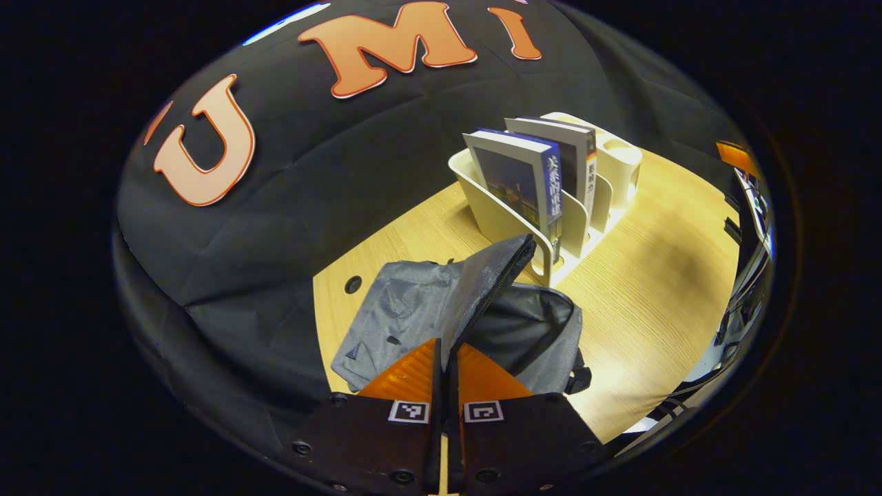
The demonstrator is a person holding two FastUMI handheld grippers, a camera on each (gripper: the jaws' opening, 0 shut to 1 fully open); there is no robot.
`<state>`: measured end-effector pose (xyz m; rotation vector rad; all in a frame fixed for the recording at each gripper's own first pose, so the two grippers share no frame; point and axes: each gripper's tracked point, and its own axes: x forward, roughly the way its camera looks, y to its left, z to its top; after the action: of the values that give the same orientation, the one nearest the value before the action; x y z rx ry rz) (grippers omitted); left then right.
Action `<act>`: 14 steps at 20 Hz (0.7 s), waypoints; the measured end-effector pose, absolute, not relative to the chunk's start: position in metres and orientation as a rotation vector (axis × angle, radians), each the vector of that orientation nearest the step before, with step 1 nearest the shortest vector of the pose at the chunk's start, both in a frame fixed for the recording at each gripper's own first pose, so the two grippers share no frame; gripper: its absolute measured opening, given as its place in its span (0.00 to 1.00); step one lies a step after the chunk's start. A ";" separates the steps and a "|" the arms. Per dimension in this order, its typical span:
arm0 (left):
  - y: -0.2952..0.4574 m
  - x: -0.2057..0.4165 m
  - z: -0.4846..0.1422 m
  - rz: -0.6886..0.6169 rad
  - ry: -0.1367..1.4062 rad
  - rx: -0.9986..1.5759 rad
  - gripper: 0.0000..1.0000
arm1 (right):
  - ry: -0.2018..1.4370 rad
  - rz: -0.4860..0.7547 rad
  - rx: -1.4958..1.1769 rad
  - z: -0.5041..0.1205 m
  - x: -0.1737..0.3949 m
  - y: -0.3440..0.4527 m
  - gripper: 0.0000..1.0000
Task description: Open the schoolbag, grab two books from the bookshelf and put them into the schoolbag.
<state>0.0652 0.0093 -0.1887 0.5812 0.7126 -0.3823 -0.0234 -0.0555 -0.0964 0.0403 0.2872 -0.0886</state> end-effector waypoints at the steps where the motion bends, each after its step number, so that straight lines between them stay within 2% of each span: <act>1: 0.014 0.075 -0.180 -0.371 0.697 0.594 0.04 | 0.287 -0.082 0.051 -0.095 -0.022 -0.053 0.97; 6: 0.025 0.101 -0.153 -0.357 0.692 0.553 0.04 | 0.315 -0.049 0.114 -0.083 -0.016 -0.028 0.97; 9: 0.031 0.112 -0.147 -0.347 0.692 0.545 0.04 | 0.335 -0.023 0.055 -0.069 -0.008 -0.011 0.97; 14: 0.023 0.111 -0.152 -0.361 0.684 0.519 0.04 | 0.342 0.107 -0.046 -0.008 0.015 0.050 0.97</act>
<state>0.1115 0.0232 -0.1518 0.5188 0.6841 -0.3606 0.0154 0.0504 -0.0080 -0.0457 0.3422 0.1070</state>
